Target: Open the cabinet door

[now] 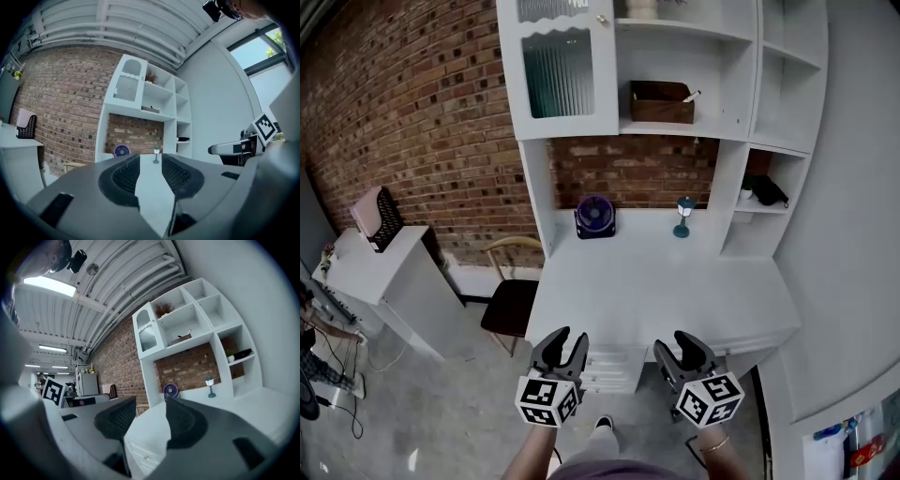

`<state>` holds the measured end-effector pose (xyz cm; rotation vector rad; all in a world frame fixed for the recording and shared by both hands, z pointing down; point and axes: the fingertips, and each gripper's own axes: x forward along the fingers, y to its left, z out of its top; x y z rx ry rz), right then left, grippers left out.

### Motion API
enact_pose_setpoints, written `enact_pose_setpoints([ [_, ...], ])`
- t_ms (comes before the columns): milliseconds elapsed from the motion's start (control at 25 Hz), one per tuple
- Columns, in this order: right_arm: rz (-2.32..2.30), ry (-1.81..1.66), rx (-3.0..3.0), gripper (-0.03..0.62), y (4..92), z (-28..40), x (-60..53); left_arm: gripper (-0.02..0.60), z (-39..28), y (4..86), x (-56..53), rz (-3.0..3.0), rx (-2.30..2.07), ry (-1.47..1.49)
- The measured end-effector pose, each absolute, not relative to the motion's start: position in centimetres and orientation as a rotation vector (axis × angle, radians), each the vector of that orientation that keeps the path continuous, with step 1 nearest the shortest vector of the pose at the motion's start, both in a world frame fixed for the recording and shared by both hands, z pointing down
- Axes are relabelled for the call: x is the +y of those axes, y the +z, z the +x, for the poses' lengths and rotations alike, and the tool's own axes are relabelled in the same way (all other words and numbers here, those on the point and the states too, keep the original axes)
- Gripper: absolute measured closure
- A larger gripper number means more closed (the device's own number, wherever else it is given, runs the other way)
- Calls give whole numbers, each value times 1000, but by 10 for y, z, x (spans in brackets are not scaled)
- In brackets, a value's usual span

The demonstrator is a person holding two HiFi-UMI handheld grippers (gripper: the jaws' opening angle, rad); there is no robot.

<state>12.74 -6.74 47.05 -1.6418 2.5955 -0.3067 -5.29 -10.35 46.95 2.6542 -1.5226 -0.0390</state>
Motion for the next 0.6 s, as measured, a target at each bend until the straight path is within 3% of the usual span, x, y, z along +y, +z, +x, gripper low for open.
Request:
enact_pose_setpoints([
  [600, -1503, -27, 2542, 403, 346, 102, -265, 446, -55, 345, -309, 2906, -1505, -200],
])
